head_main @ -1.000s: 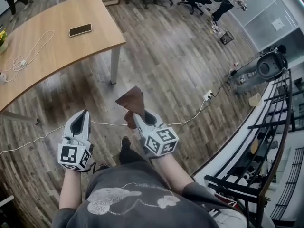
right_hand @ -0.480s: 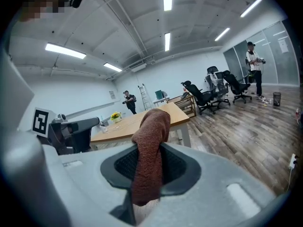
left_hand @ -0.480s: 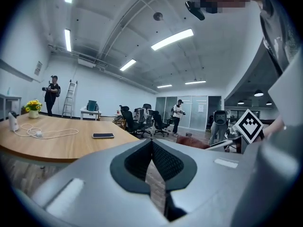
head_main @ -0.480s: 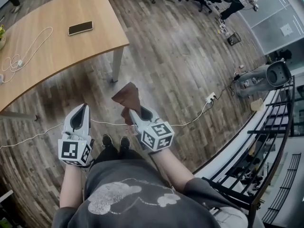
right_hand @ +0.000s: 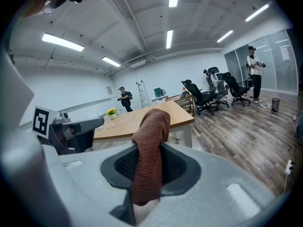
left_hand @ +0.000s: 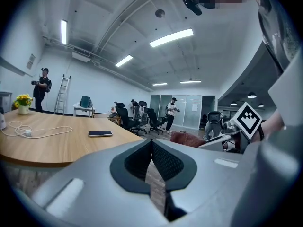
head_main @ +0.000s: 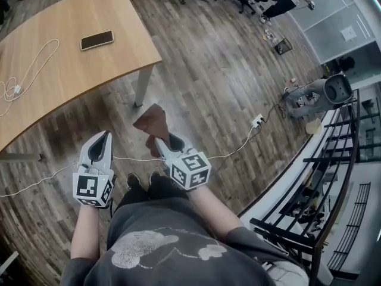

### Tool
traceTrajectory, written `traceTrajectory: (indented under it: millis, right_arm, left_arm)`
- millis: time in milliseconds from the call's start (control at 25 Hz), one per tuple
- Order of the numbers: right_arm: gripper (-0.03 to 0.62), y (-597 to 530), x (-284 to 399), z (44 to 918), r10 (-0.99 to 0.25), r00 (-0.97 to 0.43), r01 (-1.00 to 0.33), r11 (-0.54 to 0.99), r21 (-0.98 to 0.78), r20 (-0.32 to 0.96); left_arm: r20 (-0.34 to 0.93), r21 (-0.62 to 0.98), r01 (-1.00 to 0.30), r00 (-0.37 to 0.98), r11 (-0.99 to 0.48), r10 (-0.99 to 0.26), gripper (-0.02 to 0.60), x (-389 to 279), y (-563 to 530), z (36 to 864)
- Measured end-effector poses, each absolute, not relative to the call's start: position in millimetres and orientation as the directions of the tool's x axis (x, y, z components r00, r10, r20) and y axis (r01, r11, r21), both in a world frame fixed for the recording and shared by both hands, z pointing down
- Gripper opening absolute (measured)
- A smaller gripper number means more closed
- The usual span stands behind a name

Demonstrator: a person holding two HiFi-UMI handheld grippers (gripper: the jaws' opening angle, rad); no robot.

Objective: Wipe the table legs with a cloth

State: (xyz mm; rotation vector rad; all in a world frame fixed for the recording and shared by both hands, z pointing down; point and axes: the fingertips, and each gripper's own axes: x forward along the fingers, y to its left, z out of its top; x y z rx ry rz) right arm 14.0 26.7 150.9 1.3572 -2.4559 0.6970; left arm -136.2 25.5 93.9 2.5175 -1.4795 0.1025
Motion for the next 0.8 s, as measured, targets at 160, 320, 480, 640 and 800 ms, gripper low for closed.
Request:
traceTrajectory:
  millis: [160, 320, 480, 640, 800]
  right_arm:
    - [0.087, 11, 12, 162, -0.712, -0.535, -0.845, 0.459, -0.274, 0.456]
    - [0.087, -15, 12, 189, -0.696, -0.538, -0.843, 0.439, -0.31, 0.476]
    - [0.087, -49, 15, 235, -0.664, -0.552, -0.834, 0.438, -0.336, 0.504]
    - [0.087, -89, 10, 290, -0.616, -0.568, -0.821, 0.466, -0.329, 0.546]
    - [0.087, -132, -5, 330, -0.599, -0.589, -0.805, 0.491, -0.332, 0.542]
  left_arm:
    - [0.17, 0.157, -0.87, 0.49, -0.468, -0.855, 0.02, -133, 11, 104]
    - [0.179, 0.128, -0.881, 0.472, -0.455, -0.863, 0.02, -130, -9, 118]
    - [0.203, 0.14, -0.892, 0.45, -0.429, -0.87, 0.02, -128, -36, 156]
    - [0.222, 0.068, -0.92, 0.39, -0.385, -0.894, 0.02, -132, -73, 206]
    - [0.204, 0.015, -0.921, 0.383, -0.389, -0.901, 0.02, -125, -111, 240]
